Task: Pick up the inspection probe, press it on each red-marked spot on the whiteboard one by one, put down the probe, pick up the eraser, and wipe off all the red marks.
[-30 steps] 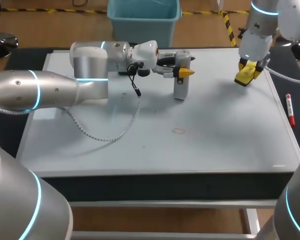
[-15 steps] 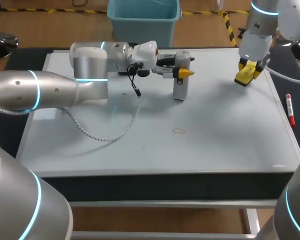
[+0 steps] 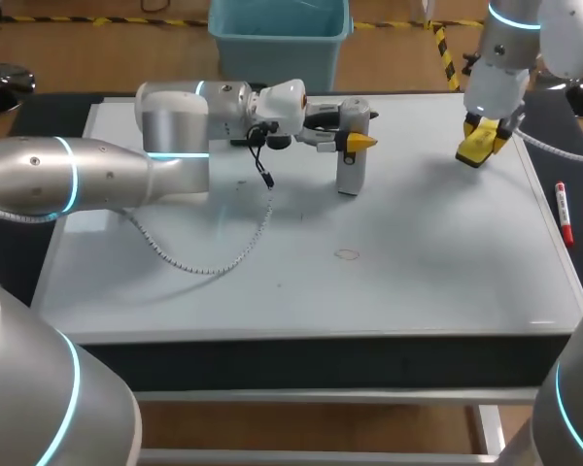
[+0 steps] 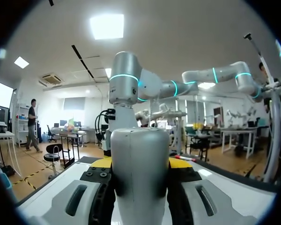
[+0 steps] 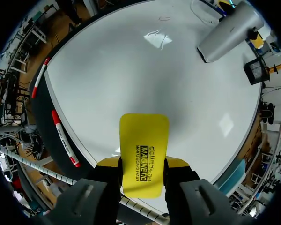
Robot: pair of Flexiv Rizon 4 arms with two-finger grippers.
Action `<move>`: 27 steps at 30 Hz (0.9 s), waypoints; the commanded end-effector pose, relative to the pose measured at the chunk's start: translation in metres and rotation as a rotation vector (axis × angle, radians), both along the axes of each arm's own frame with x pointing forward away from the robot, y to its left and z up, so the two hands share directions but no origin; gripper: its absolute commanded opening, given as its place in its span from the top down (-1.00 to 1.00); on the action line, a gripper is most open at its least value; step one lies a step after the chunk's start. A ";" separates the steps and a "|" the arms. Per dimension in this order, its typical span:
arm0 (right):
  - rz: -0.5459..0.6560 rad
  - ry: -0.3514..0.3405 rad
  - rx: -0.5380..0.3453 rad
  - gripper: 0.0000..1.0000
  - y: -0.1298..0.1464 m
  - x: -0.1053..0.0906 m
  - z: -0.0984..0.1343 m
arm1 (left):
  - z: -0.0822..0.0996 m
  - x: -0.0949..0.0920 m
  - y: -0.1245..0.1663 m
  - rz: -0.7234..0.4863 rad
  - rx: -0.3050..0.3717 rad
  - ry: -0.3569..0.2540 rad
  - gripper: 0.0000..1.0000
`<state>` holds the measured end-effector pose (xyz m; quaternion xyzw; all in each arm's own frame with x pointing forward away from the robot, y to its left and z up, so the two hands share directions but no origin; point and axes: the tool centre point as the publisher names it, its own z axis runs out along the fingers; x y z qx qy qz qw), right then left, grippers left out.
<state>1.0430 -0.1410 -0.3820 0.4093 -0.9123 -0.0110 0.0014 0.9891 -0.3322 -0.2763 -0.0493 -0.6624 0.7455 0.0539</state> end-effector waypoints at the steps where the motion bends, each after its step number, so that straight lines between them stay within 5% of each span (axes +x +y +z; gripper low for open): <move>1: 0.002 0.002 -0.002 1.00 -0.001 0.001 0.001 | 0.011 -0.005 0.004 0.020 0.038 -0.016 1.00; 10: 0.002 0.002 -0.002 1.00 -0.001 0.001 0.001 | 0.059 -0.009 0.043 0.041 -0.005 -0.070 1.00; 27: 0.002 0.002 -0.002 1.00 -0.001 0.001 0.001 | 0.071 -0.020 0.166 0.191 -0.004 -0.095 1.00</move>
